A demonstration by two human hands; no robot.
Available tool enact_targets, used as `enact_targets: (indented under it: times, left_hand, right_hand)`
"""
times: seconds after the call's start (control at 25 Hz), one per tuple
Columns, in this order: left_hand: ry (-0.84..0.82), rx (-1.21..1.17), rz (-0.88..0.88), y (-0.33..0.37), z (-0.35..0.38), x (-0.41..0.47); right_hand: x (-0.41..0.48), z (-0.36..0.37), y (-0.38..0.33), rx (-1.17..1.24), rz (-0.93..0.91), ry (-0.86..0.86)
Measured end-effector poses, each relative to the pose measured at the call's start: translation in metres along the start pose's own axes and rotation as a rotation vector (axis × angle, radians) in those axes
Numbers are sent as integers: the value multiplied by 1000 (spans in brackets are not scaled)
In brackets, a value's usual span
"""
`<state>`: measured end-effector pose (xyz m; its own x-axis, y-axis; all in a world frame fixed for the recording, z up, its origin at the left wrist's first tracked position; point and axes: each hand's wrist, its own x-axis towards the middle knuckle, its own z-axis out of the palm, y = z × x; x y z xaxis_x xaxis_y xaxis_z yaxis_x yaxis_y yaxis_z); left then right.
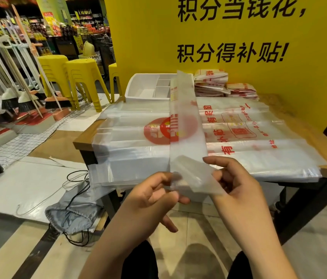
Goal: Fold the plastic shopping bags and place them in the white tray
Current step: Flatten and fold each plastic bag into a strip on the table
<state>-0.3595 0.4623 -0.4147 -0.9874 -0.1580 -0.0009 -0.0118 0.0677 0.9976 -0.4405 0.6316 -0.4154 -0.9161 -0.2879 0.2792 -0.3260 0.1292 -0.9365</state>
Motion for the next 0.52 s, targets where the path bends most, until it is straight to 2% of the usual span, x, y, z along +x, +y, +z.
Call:
enact_targets:
  times: [0.12, 0.28, 0.4, 0.52]
  left_hand:
    - [160, -80, -9, 2, 13, 2]
    - [296, -137, -17, -1, 24, 14]
    - [356, -146, 0, -3, 31, 15]
    - [384, -144, 17, -4, 35, 16]
  right_hand:
    - [4, 6, -6, -8, 39, 4]
    - [10, 11, -6, -167, -6, 79]
    - [3, 13, -3, -291, -90, 205]
    - [-13, 15, 7, -285, -117, 250]
